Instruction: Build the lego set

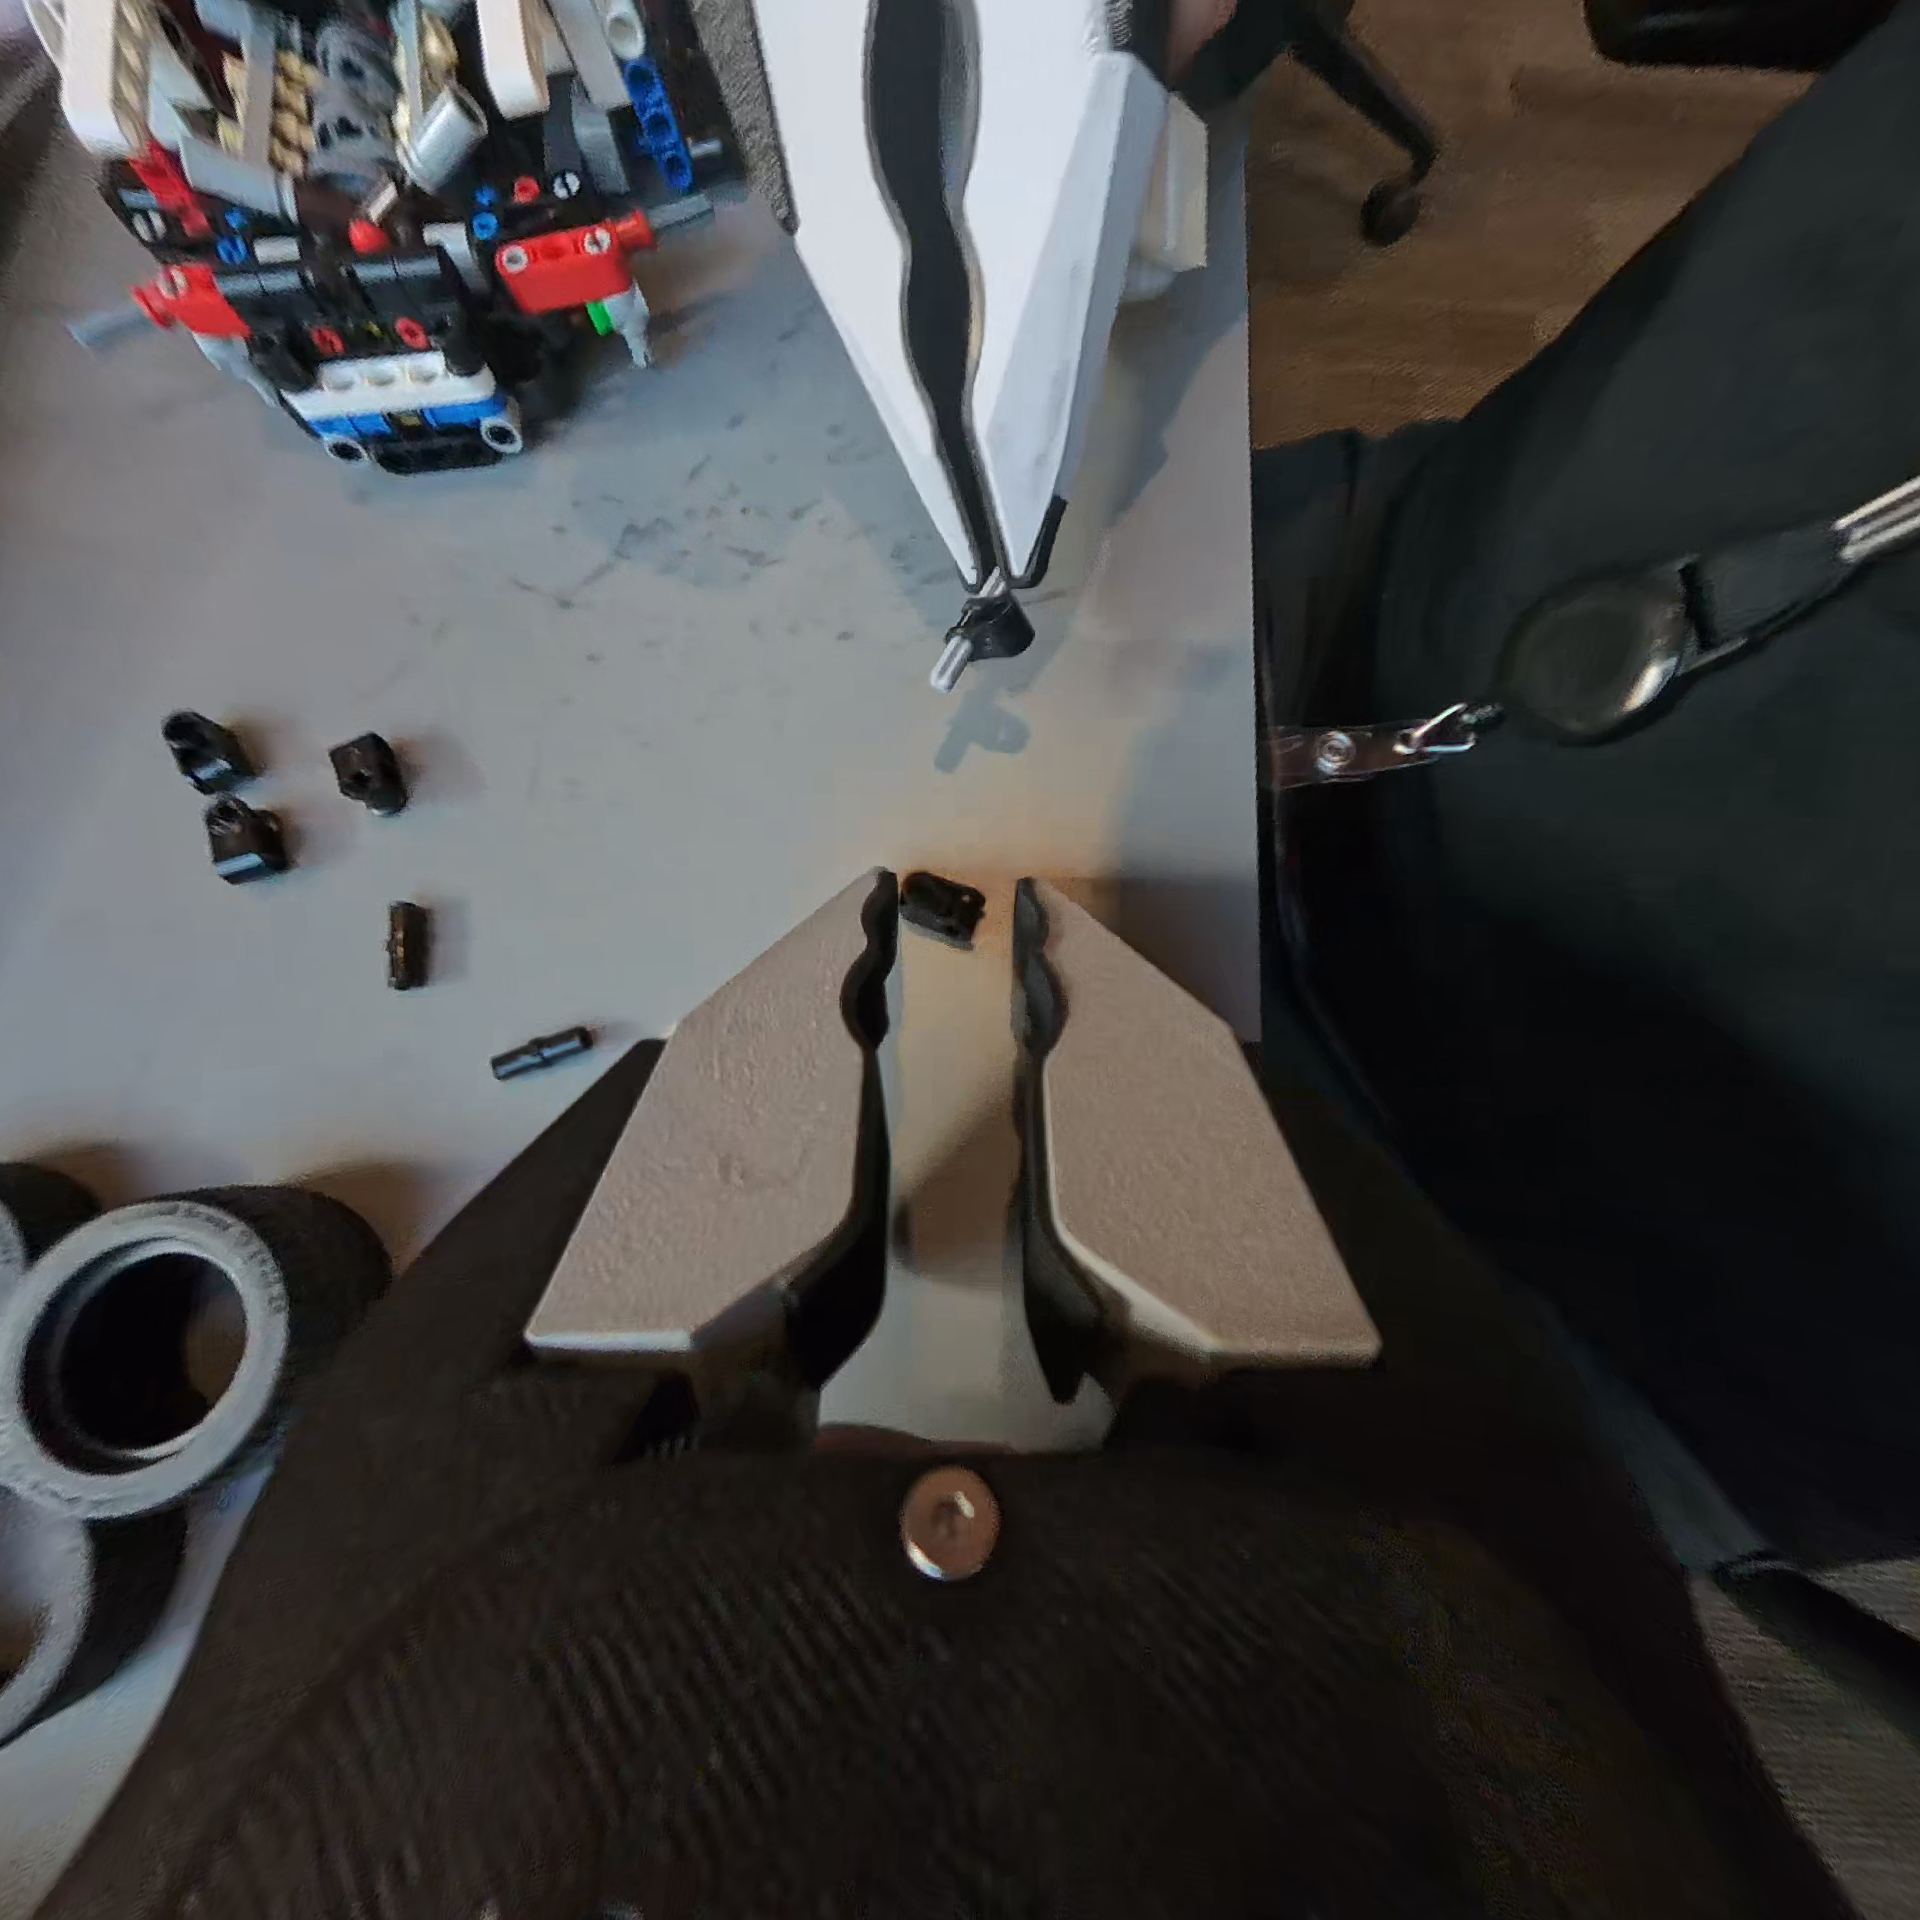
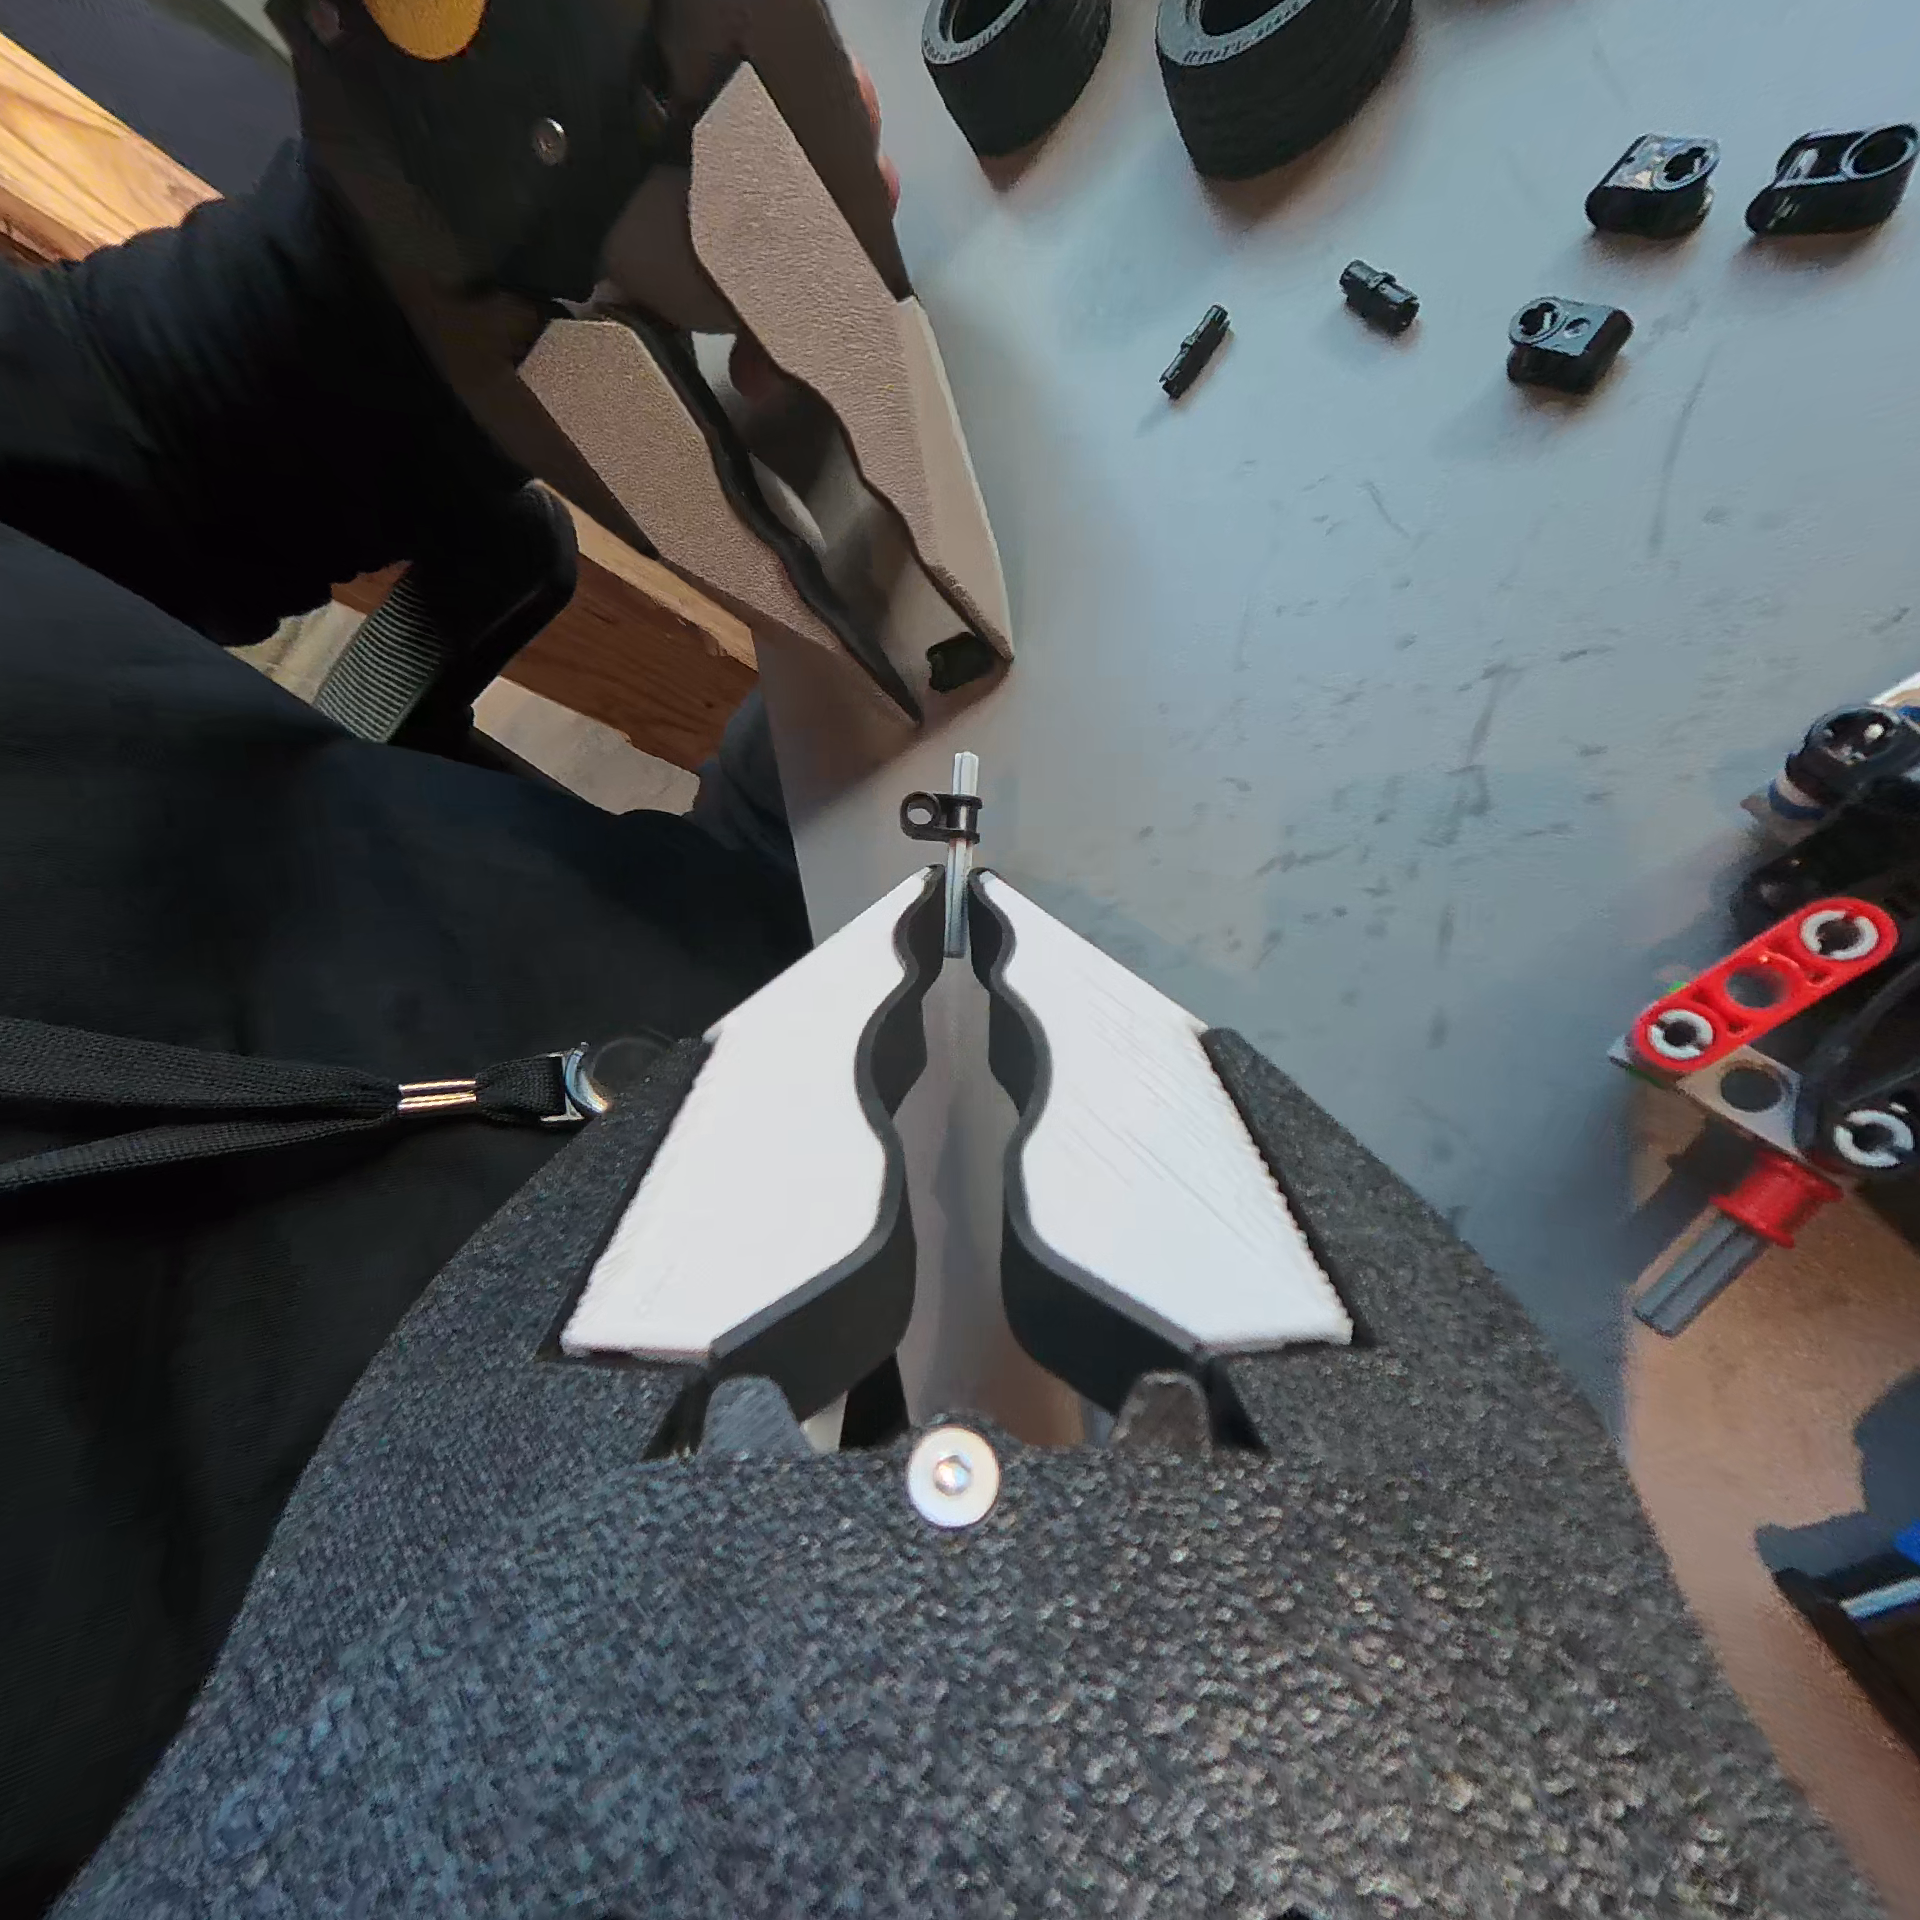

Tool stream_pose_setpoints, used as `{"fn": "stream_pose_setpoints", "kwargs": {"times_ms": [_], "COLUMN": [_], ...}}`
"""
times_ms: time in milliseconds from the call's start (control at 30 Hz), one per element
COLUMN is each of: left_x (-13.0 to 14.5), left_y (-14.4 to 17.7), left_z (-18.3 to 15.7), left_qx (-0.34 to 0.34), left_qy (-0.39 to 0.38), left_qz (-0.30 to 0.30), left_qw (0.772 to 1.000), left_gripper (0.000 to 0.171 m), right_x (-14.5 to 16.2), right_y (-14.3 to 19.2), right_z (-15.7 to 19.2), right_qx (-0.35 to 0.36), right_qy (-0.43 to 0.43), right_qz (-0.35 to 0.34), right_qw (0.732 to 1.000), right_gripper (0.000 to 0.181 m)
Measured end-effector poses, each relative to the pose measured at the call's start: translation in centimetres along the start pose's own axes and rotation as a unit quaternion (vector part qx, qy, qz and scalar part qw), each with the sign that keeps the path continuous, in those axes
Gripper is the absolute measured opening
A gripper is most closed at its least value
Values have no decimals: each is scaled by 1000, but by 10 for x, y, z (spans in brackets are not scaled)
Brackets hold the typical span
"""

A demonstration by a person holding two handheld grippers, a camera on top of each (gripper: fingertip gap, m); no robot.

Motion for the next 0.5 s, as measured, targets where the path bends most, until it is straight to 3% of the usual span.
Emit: {"fn": "stream_pose_setpoints", "kwargs": {"times_ms": [200,333,500], "left_x": [0,2,-13], "left_y": [0,3,15], "left_z": [5,3,-4], "left_qx": [48,13,-45], "left_qy": [45,16,-64], "left_qz": [5,3,-26], "left_qw": [998,1000,997], "left_gripper": [26,38,28], "right_x": [1,2,0], "right_y": [3,3,4], "right_z": [6,8,9], "right_qx": [-3,-16,-51], "right_qy": [0,1,-9], "right_qz": [-7,-13,-27], "right_qw": [1000,1000,998], "right_gripper": [3,3,3]}}
Point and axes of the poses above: each gripper's, where its closed fingertips meet, y back along the fingers, x out of its underside, z = x × y across the jaws, the point moved 9 cm from there along y, back along the fingers, and after that the axes turned 15 degrees about -x, right-handed, at the moved point
